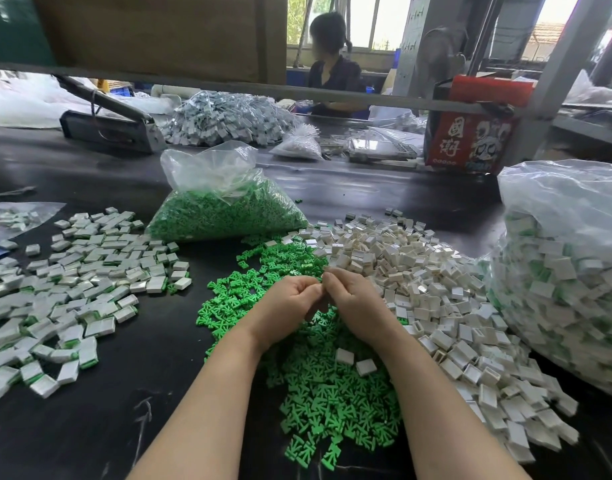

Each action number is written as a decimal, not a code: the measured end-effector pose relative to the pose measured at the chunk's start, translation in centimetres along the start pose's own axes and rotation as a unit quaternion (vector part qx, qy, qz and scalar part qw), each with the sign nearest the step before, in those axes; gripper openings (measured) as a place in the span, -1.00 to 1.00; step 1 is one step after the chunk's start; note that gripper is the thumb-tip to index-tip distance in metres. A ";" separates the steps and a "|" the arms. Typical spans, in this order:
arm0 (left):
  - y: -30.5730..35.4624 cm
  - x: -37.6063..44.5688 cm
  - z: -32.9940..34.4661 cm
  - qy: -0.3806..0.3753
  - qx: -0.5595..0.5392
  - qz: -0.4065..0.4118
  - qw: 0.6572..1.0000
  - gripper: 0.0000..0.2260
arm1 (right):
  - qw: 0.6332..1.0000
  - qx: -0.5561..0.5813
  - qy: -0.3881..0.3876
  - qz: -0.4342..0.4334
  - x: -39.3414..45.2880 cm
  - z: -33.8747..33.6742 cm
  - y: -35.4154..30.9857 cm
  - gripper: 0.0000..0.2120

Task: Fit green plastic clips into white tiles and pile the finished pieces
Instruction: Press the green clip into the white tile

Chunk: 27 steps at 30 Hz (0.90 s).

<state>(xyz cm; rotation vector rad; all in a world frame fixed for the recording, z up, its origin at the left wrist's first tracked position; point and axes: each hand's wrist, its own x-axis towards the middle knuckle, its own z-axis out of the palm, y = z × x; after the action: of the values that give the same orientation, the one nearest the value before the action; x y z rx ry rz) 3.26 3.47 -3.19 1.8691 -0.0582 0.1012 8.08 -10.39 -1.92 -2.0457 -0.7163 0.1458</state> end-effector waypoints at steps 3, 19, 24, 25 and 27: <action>-0.1 0.0 -0.2 0.000 -0.012 -0.004 1.000 -0.59 | 1.000 0.001 -0.006 -0.005 -0.1 -0.3 -0.1 -0.69; 0.2 -0.2 -0.3 -0.007 -0.028 -0.004 1.000 -0.73 | 0.999 -0.037 0.016 -0.034 -0.2 0.1 -0.5 -0.61; 0.3 -0.2 -0.4 -0.009 -0.004 -0.017 1.000 -0.53 | 0.998 -0.052 0.011 -0.028 0.0 0.4 -0.5 -0.58; 0.2 -0.2 -0.4 -0.012 -0.002 -0.020 1.000 -0.53 | 0.998 -0.053 0.012 -0.024 0.0 0.4 -0.4 -0.59; 0.2 -0.2 -0.3 -0.015 0.007 -0.025 1.000 -0.53 | 0.998 -0.060 0.010 -0.017 0.1 0.5 -0.4 -0.64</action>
<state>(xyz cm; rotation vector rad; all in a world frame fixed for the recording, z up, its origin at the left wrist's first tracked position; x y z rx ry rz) 3.03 3.71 -2.89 1.8840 -0.0307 0.0395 7.76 -9.83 -1.84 -2.1444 -0.7630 0.0628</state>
